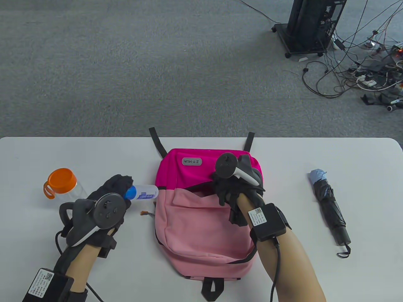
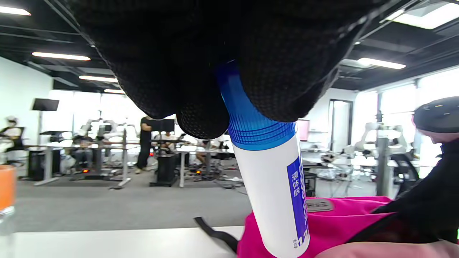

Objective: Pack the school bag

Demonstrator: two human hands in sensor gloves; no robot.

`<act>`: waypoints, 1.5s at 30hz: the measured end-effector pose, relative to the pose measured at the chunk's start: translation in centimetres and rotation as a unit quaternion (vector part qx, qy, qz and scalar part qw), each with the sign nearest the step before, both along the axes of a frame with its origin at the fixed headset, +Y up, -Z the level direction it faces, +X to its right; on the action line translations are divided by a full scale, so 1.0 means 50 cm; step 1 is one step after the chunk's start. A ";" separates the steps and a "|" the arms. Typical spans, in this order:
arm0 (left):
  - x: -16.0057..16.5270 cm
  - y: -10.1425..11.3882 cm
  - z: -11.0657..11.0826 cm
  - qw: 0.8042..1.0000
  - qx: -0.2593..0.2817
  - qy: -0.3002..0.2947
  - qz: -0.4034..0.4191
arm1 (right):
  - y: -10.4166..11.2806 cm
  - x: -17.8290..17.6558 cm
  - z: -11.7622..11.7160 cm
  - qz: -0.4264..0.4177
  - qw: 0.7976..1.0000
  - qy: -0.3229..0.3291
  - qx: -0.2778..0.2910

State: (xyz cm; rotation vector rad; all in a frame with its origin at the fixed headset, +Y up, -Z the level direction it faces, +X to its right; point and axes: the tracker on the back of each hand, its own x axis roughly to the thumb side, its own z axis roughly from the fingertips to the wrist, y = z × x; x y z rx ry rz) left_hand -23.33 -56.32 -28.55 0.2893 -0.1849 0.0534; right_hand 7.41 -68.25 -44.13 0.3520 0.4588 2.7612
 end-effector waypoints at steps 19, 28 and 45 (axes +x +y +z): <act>0.208 -0.086 -0.078 0.991 0.005 -0.135 -0.021 | 0.007 0.018 -0.007 -0.042 0.999 -0.005 0.014; 0.261 -0.147 -0.135 0.994 -0.003 -0.112 0.005 | 0.015 0.030 0.001 -0.040 0.999 -0.003 0.032; 0.333 -0.245 -0.197 0.994 0.008 -0.021 -0.103 | 0.037 0.029 0.037 -0.048 0.996 0.003 0.077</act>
